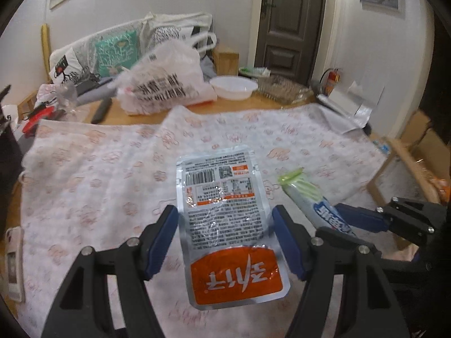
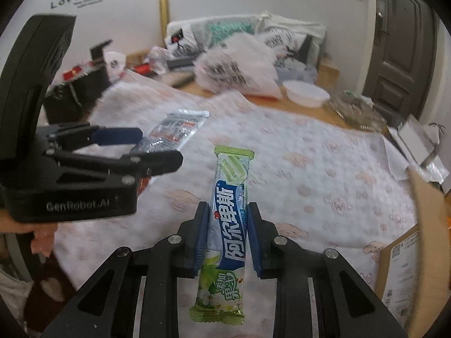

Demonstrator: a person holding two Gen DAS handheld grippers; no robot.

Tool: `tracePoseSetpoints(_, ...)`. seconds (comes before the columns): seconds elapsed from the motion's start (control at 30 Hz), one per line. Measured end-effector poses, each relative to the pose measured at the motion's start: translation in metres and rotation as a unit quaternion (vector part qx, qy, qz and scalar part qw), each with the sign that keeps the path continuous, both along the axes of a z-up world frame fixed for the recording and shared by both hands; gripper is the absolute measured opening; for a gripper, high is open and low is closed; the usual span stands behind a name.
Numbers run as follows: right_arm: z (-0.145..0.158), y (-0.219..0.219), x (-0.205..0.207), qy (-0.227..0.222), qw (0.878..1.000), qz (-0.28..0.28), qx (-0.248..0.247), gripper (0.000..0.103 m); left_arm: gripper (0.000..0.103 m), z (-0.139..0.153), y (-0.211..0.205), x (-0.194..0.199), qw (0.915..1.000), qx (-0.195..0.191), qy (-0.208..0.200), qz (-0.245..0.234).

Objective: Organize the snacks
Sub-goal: 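Carry both snacks into the box and open both tools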

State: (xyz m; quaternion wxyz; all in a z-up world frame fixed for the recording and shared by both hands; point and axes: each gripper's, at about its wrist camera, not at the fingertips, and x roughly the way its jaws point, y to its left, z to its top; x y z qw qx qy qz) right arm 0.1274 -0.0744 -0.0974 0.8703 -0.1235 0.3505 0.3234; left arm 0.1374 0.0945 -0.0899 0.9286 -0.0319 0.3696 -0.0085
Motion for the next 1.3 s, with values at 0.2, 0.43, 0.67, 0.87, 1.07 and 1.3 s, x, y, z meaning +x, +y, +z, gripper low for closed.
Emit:
tracePoseSetpoints(0.2,0.041,-0.002,-0.037,-0.039,0.999,0.011,0.019,0.022,0.066,0.045,-0.004,-0.045,0.9990,0.005,-0.044,0.000)
tracePoseSetpoints(0.43,0.078,-0.046,-0.061,-0.076,0.996,-0.011,0.046,0.022,0.066,0.092,-0.047,-0.074,0.9955,0.024,-0.086,-0.033)
tracePoseSetpoints(0.67,0.102,-0.128,-0.057,-0.095,0.990,-0.068,0.075,0.022,0.066,0.125,-0.125,-0.066,0.9890,0.024,-0.109,-0.097)
tracePoseSetpoints(0.87,0.104,-0.212,-0.046,-0.098,0.982,-0.136,0.085,0.022,0.066,0.131,-0.202,-0.034,0.9798,0.006,-0.100,-0.173)
tracePoseSetpoints(1.07,0.090,-0.274,-0.025,-0.081,0.976,-0.185,0.076,0.022,0.066,0.122,-0.273,0.006,0.9690,-0.009,-0.070,-0.237)
tracePoseSetpoints(1.3,0.067,-0.295,-0.001,-0.053,0.979,-0.188,0.054,0.022,0.066,0.097,-0.311,0.038,0.9632,-0.020,-0.018,-0.268)
